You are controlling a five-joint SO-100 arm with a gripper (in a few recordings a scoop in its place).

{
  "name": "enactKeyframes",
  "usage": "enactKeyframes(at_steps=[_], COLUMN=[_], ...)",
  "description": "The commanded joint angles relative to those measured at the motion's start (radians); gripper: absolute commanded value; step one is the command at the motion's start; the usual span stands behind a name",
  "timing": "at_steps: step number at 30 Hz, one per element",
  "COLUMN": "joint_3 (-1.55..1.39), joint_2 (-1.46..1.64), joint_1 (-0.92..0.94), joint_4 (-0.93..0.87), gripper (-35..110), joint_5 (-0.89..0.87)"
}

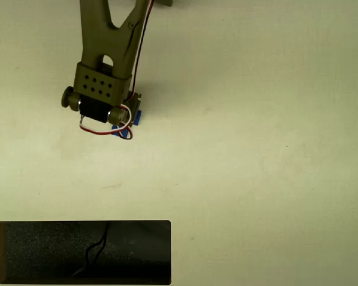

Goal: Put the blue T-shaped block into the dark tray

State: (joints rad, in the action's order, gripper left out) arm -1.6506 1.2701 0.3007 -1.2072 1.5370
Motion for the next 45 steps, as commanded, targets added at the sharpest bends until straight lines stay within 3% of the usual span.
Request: enactKeyframes(at_steps=[1,18,23,28,30,35,45], joint_3=[0.077,0.36,0.311,0.101,0.021,0.0,0.241], joint_2=[-0.015,-0.184,-0.044,0.187,0.213,0.114,-0.155], joint_1=[0.002,-0.002,-0.011,-0.031,-0.021,0.003,0.021], joint_4=[0.014,0.109,0.084,-0.083,-0.069,0.003,0.054], gripper=[0,0,0,0,0,0,0], joint_5=[-0.025,-0.06,0.003,0.072,0.077,0.072,0.066])
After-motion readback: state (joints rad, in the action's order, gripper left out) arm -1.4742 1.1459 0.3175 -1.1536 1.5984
